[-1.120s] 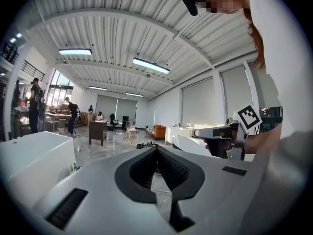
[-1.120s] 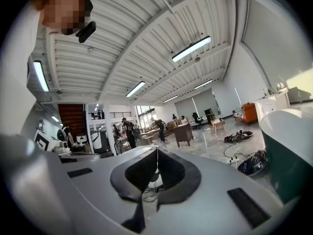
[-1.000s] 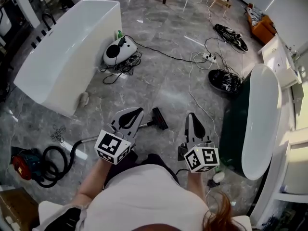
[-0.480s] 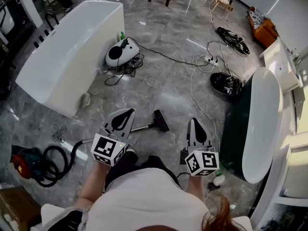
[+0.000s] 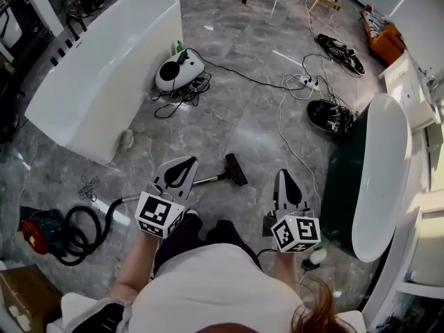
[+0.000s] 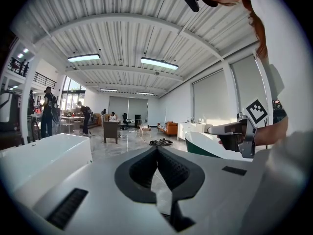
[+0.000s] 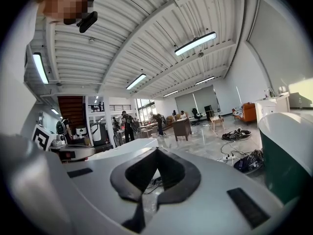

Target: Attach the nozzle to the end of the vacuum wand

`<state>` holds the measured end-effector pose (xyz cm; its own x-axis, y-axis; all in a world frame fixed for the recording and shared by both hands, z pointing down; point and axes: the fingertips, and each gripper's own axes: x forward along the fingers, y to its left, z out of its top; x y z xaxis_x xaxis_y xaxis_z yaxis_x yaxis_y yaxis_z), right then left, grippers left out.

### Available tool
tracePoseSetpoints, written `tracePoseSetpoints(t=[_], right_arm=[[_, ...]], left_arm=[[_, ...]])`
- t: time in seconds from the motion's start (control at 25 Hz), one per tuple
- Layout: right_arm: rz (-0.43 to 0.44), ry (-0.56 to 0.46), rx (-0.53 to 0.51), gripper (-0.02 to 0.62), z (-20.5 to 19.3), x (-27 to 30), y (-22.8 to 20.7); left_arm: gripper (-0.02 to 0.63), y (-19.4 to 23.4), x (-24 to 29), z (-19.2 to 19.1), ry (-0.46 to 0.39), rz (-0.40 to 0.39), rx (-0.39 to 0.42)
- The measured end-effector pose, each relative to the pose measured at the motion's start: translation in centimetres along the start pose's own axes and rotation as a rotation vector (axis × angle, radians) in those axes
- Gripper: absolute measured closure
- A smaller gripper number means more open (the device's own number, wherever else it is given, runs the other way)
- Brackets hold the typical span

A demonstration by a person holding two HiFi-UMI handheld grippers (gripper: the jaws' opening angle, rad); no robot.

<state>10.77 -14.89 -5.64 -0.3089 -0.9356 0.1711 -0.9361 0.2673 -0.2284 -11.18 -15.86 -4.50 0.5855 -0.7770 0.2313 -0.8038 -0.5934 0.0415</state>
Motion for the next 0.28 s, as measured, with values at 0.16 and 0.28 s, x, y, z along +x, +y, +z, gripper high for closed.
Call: tracePoseSetpoints(t=[0.16, 0.28], right_arm=[[0.005, 0.004, 0.0, 0.581, -0.09, 0.29, 0.3], [0.006, 0.006, -0.001, 0.58, -0.09, 0.4, 0.19]], left_arm=[[0.595, 0.39, -0.3, -0.51, 0.012, 0.008, -0.007], [0.595, 0.48, -0.22, -0.68, 0.018, 0.007, -0.011]])
